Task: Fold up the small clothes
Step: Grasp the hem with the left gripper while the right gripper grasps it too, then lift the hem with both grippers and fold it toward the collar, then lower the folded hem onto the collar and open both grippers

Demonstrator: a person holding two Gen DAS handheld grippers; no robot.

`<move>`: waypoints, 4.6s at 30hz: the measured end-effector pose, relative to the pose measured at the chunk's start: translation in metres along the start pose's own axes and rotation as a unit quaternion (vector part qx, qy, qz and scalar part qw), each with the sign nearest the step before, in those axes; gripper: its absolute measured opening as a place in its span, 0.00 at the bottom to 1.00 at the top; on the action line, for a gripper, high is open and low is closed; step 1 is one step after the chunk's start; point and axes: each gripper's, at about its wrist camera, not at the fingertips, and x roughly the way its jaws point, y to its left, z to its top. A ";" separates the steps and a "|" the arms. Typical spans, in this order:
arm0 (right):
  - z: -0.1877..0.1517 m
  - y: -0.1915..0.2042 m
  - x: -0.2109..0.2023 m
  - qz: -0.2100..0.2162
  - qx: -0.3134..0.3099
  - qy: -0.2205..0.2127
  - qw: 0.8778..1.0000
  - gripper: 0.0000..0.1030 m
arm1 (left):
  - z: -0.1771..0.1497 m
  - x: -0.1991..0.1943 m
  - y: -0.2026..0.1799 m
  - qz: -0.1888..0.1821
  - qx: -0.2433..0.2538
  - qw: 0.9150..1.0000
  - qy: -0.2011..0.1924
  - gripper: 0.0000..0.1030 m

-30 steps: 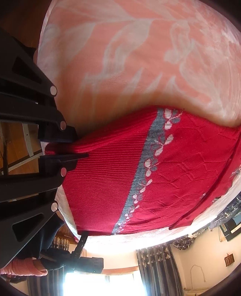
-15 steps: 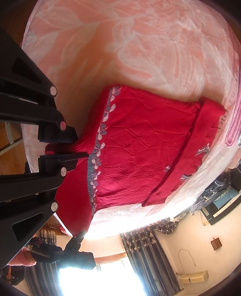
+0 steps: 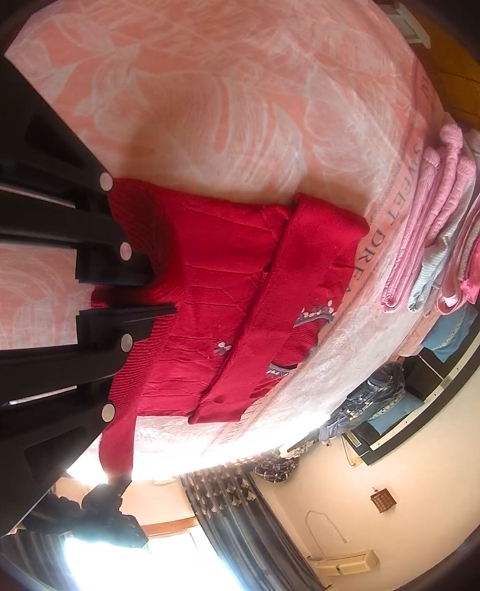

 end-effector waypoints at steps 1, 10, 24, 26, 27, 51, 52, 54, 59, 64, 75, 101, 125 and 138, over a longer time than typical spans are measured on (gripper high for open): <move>0.005 0.000 0.007 -0.005 0.000 0.001 1.000 0.05 | 0.004 0.006 0.001 0.003 -0.001 1.000 0.000 0.08; 0.059 -0.018 0.068 -0.008 0.030 0.007 0.999 0.05 | 0.034 0.058 0.017 0.031 0.004 0.999 0.021 0.08; 0.105 -0.063 0.151 -0.029 0.067 0.044 0.996 0.08 | 0.082 0.121 0.058 -0.067 -0.036 0.996 0.047 0.11; 0.107 -0.068 0.154 -0.020 0.074 0.046 0.996 0.08 | 0.088 0.119 0.062 -0.083 -0.026 0.995 0.049 0.11; 0.109 -0.069 0.154 -0.016 0.076 0.048 0.996 0.08 | 0.090 0.117 0.063 -0.089 -0.018 0.995 0.048 0.12; 0.124 -0.051 0.131 -0.013 0.013 0.044 0.999 0.33 | 0.119 0.070 0.121 -0.130 -0.063 0.990 0.009 0.38; 0.123 -0.046 0.134 -0.022 -0.003 0.046 0.999 0.36 | 0.118 0.071 0.117 -0.114 -0.047 0.992 0.009 0.38; 0.120 -0.038 0.138 -0.036 -0.027 0.049 0.998 0.37 | 0.115 0.074 0.102 -0.081 0.004 0.997 0.013 0.38; 0.115 -0.033 0.150 -0.044 -0.043 0.061 0.996 0.38 | 0.103 0.078 0.053 -0.031 0.143 0.989 0.017 0.39; 0.111 -0.038 0.155 -0.053 -0.047 0.067 0.995 0.39 | 0.092 0.088 0.030 -0.003 0.203 0.979 0.019 0.39; 0.111 -0.044 0.153 -0.042 -0.045 0.068 0.996 0.37 | 0.069 0.130 0.021 0.063 0.252 0.964 0.058 0.38; 0.108 -0.020 0.169 -0.079 -0.175 0.077 0.978 0.35 | 0.074 0.131 0.032 0.001 0.187 0.981 0.057 0.11; 0.134 0.000 0.074 0.023 -0.182 0.001 0.983 0.03 | 0.100 0.081 -0.016 -0.033 0.201 0.977 -0.056 0.04; 0.263 0.001 0.139 -0.073 -0.149 -0.067 0.984 0.03 | 0.228 0.156 -0.053 0.085 0.176 0.971 -0.138 0.04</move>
